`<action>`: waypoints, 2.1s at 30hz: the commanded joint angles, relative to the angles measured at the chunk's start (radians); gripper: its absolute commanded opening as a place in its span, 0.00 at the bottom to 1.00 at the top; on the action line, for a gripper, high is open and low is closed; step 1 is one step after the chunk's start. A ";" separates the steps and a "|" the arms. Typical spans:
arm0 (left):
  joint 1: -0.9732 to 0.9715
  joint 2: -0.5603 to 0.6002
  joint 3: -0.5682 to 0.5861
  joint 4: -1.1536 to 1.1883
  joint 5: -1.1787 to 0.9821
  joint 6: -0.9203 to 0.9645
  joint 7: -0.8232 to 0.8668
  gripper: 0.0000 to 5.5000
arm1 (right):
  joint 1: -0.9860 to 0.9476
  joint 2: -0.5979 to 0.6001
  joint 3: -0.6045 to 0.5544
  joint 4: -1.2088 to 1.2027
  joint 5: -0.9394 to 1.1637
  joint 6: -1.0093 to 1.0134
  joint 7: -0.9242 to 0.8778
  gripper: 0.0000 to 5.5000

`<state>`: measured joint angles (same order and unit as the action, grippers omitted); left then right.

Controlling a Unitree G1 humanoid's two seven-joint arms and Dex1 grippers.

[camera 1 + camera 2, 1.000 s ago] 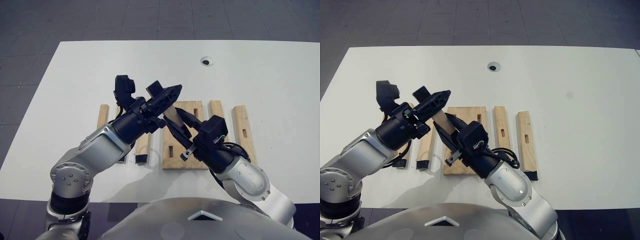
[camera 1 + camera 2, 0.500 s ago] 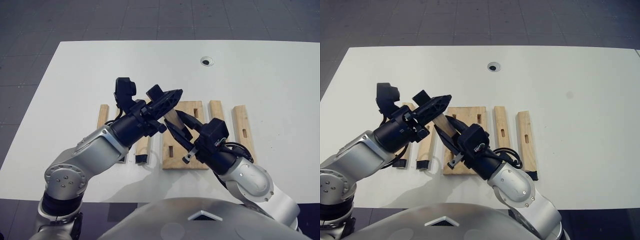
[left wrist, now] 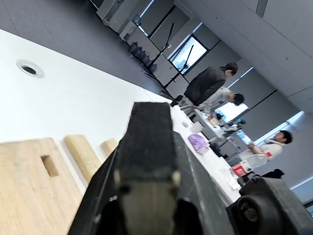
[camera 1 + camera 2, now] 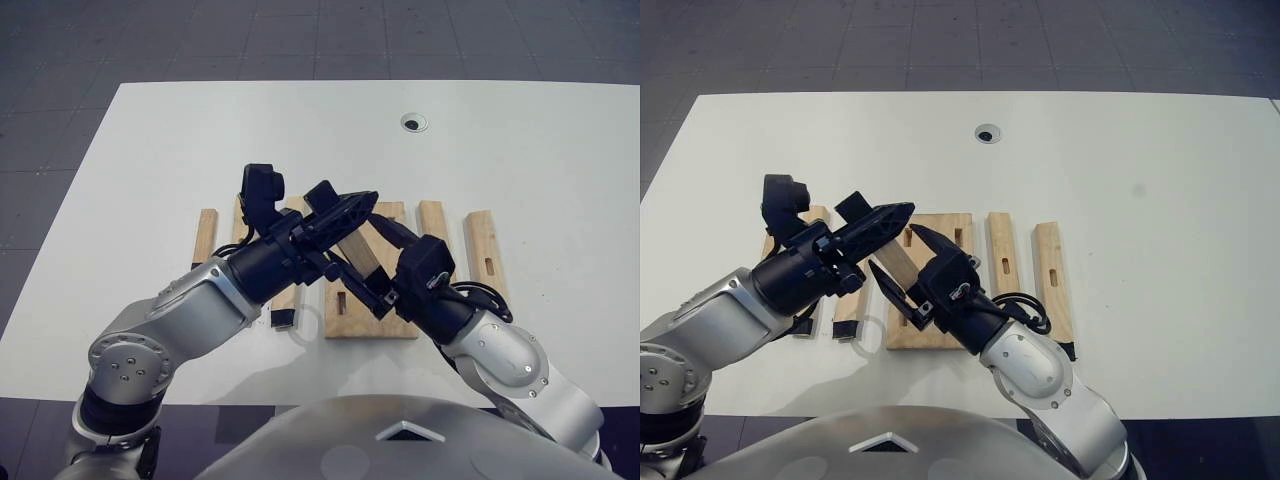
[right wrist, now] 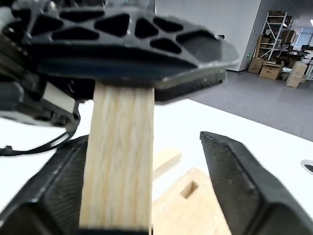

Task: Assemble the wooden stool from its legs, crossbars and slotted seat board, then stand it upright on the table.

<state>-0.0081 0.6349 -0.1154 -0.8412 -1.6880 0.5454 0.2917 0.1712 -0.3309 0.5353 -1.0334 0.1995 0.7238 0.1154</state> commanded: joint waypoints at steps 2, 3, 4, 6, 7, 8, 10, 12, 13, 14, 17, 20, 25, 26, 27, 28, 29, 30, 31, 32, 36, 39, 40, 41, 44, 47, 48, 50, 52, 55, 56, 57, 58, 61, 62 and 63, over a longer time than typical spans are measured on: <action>-0.011 0.027 0.019 0.001 0.237 0.025 -0.022 0.08 | 0.006 -0.029 -0.002 -0.011 -0.006 0.018 0.016 0.83; -0.010 0.026 0.021 0.002 0.277 0.025 -0.024 0.08 | 0.012 -0.035 -0.009 -0.012 -0.003 0.015 0.019 0.86; -0.009 0.025 0.023 0.002 0.319 0.027 -0.027 0.08 | 0.017 -0.041 -0.016 -0.013 -0.001 0.011 0.021 0.91; -0.001 0.024 0.027 0.009 0.396 0.032 -0.031 0.08 | 0.026 -0.050 -0.034 -0.013 0.007 0.002 0.023 0.97; 0.005 0.027 0.029 0.011 0.444 0.036 -0.032 0.08 | 0.029 -0.053 -0.046 -0.013 0.010 -0.004 0.023 0.99; 0.014 0.031 0.030 0.015 0.492 0.041 -0.033 0.08 | 0.033 -0.055 -0.063 -0.014 0.014 -0.012 0.021 1.00; 0.028 0.037 0.035 0.019 0.588 0.049 -0.039 0.08 | 0.039 -0.058 -0.097 -0.013 0.021 -0.027 0.020 1.00; 0.043 0.039 0.053 0.021 0.676 0.052 -0.039 0.08 | 0.044 -0.067 -0.139 -0.013 0.028 -0.042 0.021 1.00; 0.052 0.034 0.068 0.018 0.708 0.054 -0.034 0.08 | 0.047 -0.074 -0.167 -0.013 0.021 -0.052 0.017 1.00; 0.057 0.031 0.081 0.013 0.740 0.056 -0.028 0.08 | 0.052 -0.081 -0.196 -0.013 0.018 -0.057 0.014 1.00; 0.101 0.012 0.138 -0.002 0.847 0.063 0.010 0.08 | 0.073 -0.061 -0.400 0.019 0.014 -0.046 -0.018 1.00; 0.151 -0.009 0.166 0.019 0.981 0.059 0.029 0.08 | 0.080 -0.002 -0.629 0.126 0.042 -0.090 -0.055 1.00; 0.184 -0.035 0.168 0.082 1.126 0.074 -0.010 0.08 | 0.115 0.041 -0.772 0.231 0.054 -0.197 -0.045 1.00; 0.186 -0.044 0.171 0.094 1.144 0.075 -0.020 0.08 | 0.119 0.047 -0.776 0.234 0.053 -0.206 -0.042 1.00; 0.186 -0.056 0.175 0.108 1.155 0.075 -0.030 0.08 | 0.123 0.053 -0.779 0.237 0.053 -0.214 -0.041 1.00; 0.186 -0.066 0.176 0.124 1.173 0.074 -0.040 0.08 | 0.126 0.059 -0.782 0.238 0.053 -0.221 -0.040 1.00; 0.185 -0.077 0.177 0.137 1.183 0.075 -0.052 0.08 | 0.128 0.063 -0.784 0.239 0.053 -0.225 -0.038 1.00; 0.185 -0.091 0.177 0.149 1.189 0.076 -0.064 0.08 | 0.125 0.064 -0.785 0.242 0.053 -0.228 -0.036 1.00; 0.185 -0.101 0.173 0.162 1.202 0.072 -0.076 0.08 | 0.123 0.066 -0.786 0.243 0.054 -0.229 -0.035 1.00; 0.184 -0.113 0.170 0.174 1.212 0.071 -0.088 0.08 | 0.121 0.068 -0.785 0.242 0.054 -0.230 -0.034 1.00; 0.176 -0.152 0.166 0.217 1.251 0.065 -0.131 0.08 | 0.116 0.072 -0.777 0.242 0.052 -0.230 -0.031 1.00; 0.168 -0.176 0.164 0.251 1.285 0.056 -0.162 0.08 | 0.111 0.073 -0.775 0.244 0.052 -0.227 -0.026 1.00; 0.166 -0.183 0.162 0.261 1.296 0.054 -0.172 0.08 | 0.110 0.074 -0.774 0.243 0.052 -0.226 -0.025 1.00; 0.162 -0.190 0.160 0.269 1.308 0.052 -0.181 0.08 | 0.109 0.074 -0.774 0.243 0.052 -0.225 -0.024 1.00; 0.158 -0.209 0.164 0.288 1.337 0.046 -0.204 0.08 | 0.108 0.074 -0.775 0.244 0.050 -0.224 -0.018 1.00; 0.153 -0.225 0.172 0.297 1.358 0.045 -0.222 0.08 | 0.109 0.075 -0.772 0.247 0.047 -0.226 -0.016 1.00; 0.152 -0.231 0.175 0.298 1.364 0.045 -0.226 0.08 | 0.107 0.075 -0.769 0.251 0.045 -0.227 -0.015 1.00; 0.149 -0.239 0.180 0.292 1.373 0.051 -0.233 0.08 | 0.106 0.075 -0.764 0.256 0.042 -0.229 -0.013 1.00; 0.144 -0.245 0.186 0.283 1.380 0.058 -0.240 0.08 | 0.106 0.076 -0.758 0.258 0.039 -0.229 -0.013 1.00; 0.140 -0.256 0.194 0.284 1.390 0.060 -0.250 0.08 | 0.103 0.079 -0.749 0.260 0.033 -0.230 -0.013 1.00; 0.140 -0.261 0.197 0.287 1.394 0.061 -0.252 0.08 | 0.102 0.079 -0.746 0.262 0.032 -0.231 -0.013 1.00; 0.140 -0.265 0.200 0.288 1.397 0.061 -0.254 0.08 | 0.102 0.079 -0.744 0.264 0.030 -0.233 -0.013 1.00; 0.140 -0.268 0.202 0.289 1.400 0.061 -0.255 0.08 | 0.103 0.079 -0.743 0.266 0.030 -0.235 -0.012 1.00; 0.133 -0.278 0.208 0.286 1.405 0.070 -0.258 0.08 | 0.106 0.080 -0.744 0.272 0.027 -0.241 -0.012 1.00; 0.133 -0.281 0.209 0.281 1.405 0.075 -0.257 0.08 | 0.106 0.080 -0.744 0.273 0.027 -0.241 -0.012 1.00; 0.135 -0.286 0.208 0.275 1.407 0.080 -0.256 0.08 | 0.107 0.080 -0.744 0.274 0.027 -0.243 -0.012 1.00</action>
<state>0.1411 0.3597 0.0856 -0.5539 -0.2980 0.6065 0.0453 0.2859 -0.2523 -0.2113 -0.7699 0.2363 0.4856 0.1003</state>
